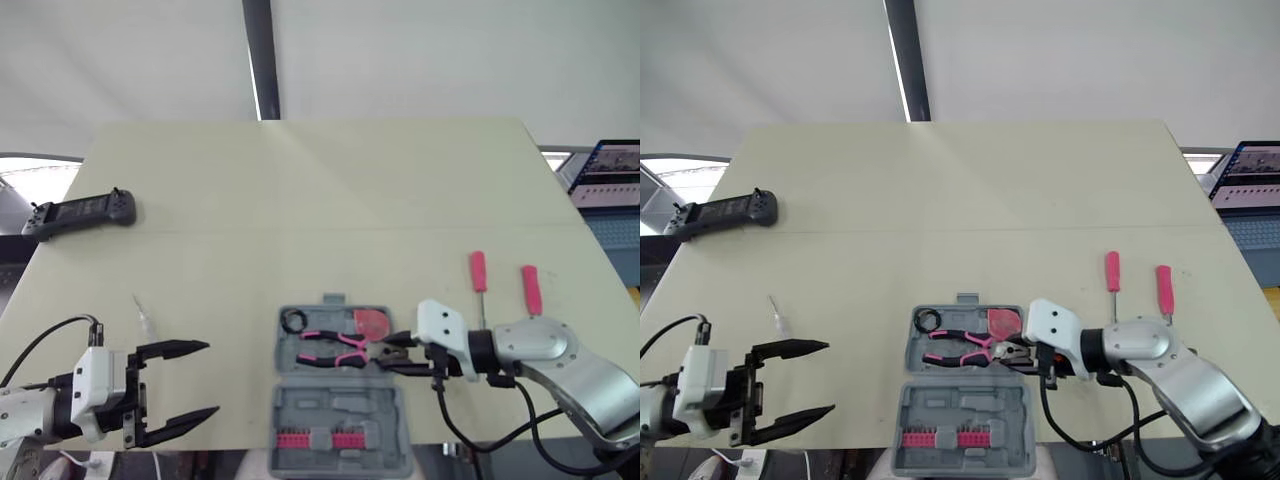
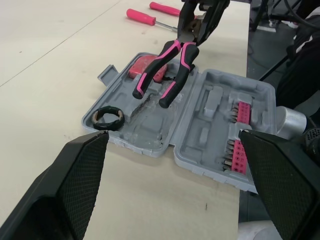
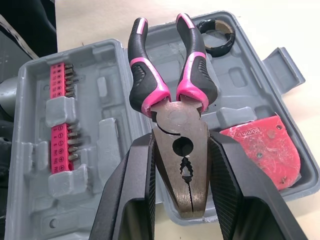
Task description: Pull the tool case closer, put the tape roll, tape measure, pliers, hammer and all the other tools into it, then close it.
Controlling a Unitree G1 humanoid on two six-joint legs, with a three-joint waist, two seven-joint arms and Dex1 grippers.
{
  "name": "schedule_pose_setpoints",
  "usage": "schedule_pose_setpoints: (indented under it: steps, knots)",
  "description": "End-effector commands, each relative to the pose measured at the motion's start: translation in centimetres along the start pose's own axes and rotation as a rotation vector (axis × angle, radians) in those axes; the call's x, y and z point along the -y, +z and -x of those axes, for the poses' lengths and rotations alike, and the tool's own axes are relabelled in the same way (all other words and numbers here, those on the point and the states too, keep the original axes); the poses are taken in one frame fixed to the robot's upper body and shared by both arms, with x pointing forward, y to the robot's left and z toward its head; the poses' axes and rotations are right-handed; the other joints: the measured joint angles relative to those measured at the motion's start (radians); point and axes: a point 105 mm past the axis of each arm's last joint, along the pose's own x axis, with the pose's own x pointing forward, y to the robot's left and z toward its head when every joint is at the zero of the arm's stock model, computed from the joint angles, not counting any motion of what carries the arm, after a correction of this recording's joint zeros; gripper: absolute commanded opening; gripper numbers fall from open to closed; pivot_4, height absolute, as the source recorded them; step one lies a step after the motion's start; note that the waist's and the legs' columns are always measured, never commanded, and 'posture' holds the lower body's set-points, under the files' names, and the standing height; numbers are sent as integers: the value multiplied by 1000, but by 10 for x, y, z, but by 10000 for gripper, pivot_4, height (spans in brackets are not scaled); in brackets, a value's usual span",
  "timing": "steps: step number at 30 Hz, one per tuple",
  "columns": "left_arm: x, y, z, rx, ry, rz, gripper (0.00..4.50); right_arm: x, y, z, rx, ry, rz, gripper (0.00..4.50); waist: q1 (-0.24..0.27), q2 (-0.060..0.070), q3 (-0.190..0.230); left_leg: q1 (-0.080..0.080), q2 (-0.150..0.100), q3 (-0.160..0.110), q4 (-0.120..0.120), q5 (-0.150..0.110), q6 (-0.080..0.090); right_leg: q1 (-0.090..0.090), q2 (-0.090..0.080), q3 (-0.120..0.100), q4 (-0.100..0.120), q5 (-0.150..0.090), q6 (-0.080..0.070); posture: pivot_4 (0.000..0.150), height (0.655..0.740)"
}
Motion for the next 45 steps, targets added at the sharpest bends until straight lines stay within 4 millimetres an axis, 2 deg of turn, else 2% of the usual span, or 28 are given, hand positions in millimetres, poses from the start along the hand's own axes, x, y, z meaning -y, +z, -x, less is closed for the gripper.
schedule_pose_setpoints:
  steps: [1, 10, 18, 45]
  knots:
    - [-5, 4, 6, 4, 33, -29, 44746, -1, 10, 0, -2, 41, 71, 9724, -1, 0, 0, 0, 0, 0, 0, 0, 0, 0, 0, 0, 0, 0, 0, 1500, 7400]
    - [-5, -5, 17, -5, 67, 8, 44746, 8, 16, -24, -58, 96, 134, 9724, -4, 0, 0, 0, 0, 0, -2, 0, 0, -2, 0, 0, 1, 0, 0, 1500, 7400]
    - [1, -10, 18, -17, 71, 14, 44746, 10, 11, -42, -85, 99, 153, 9724, -4, 0, 0, 0, 0, 0, -1, 0, 0, -2, 0, 0, 1, 0, 0, 1500, 7400]
    - [3, -8, 6, -2, 59, 15, 44746, 8, 3, -54, -75, 69, 90, 9724, -4, 0, 0, 0, 1, 0, -2, 0, -1, -3, 0, 0, 1, 0, 0, 1500, 7400]
